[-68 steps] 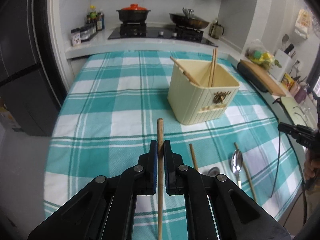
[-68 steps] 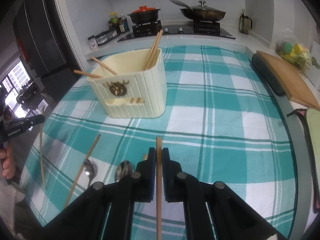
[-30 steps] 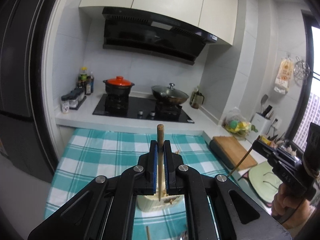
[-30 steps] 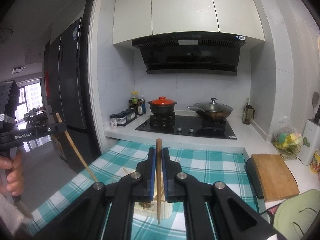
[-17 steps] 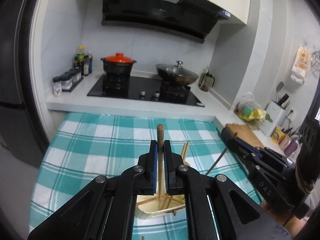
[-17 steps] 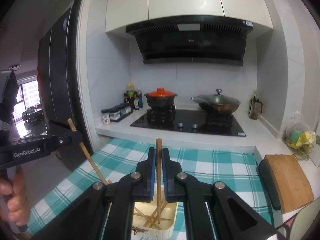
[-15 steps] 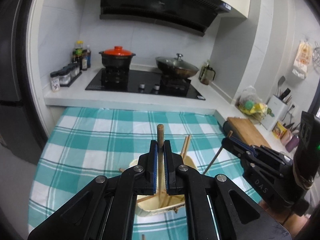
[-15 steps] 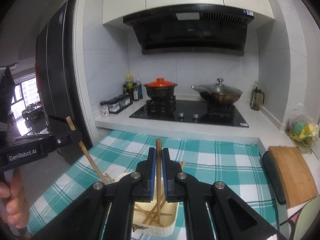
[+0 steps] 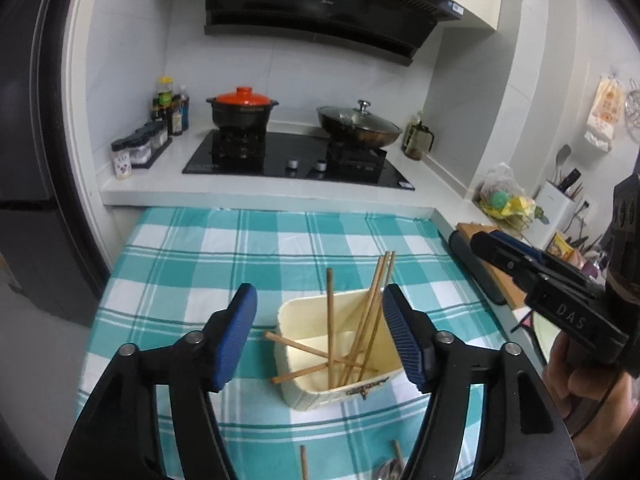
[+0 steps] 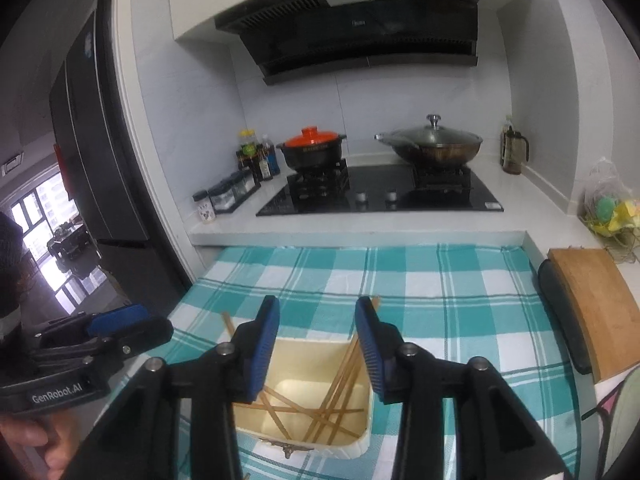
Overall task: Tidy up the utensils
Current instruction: 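Move both open tools back over the remaining chopsticks and spoons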
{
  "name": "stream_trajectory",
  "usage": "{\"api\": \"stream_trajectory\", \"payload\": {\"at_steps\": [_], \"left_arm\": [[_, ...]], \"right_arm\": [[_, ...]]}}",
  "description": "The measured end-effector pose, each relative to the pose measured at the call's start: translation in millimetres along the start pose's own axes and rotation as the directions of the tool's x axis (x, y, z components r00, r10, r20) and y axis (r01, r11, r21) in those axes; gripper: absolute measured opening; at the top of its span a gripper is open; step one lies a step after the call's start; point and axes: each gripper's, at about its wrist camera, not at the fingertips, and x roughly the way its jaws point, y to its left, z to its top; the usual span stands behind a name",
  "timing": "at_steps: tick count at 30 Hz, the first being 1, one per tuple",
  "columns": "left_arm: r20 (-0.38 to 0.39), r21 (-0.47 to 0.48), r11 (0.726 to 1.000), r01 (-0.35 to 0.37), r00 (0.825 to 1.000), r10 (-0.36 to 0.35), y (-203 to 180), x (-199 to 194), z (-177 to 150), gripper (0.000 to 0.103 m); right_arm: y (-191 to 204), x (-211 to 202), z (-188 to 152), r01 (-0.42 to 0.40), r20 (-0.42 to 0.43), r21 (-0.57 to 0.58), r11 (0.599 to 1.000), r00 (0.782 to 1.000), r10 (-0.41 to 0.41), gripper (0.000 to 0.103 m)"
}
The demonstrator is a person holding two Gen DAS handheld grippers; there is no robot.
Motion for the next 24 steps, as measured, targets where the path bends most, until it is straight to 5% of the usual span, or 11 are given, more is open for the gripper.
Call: {"api": "stream_trajectory", "payload": {"at_steps": [4,9,18,24], "left_arm": [[-0.003,0.06,0.998,-0.008,1.0,0.009,10.0,-55.2,-21.2,0.09],[-0.065,0.114,0.993,-0.034,0.997,0.041,27.0,-91.8,-92.9,0.094],[-0.158,0.047,0.994,-0.097,0.982,0.103,54.0,-61.9,-256.3,0.094],[-0.181,0.025,0.988,-0.15,0.972,0.152,62.3,-35.6,-302.0,0.094]], "right_arm": [[8.2,-56.8,3.9,-0.001,0.059,-0.051,0.999,0.998,0.004,0.043],[7.5,-111.0,-32.7,0.02,0.044,-0.097,0.995,0.999,-0.016,0.051],[-13.0,-130.0,-208.7,0.079,-0.124,-0.097,0.992,0.988,-0.091,0.051],[-26.3,-120.7,-295.6,0.182,-0.197,-0.063,0.981,0.962,-0.191,0.051]]}}
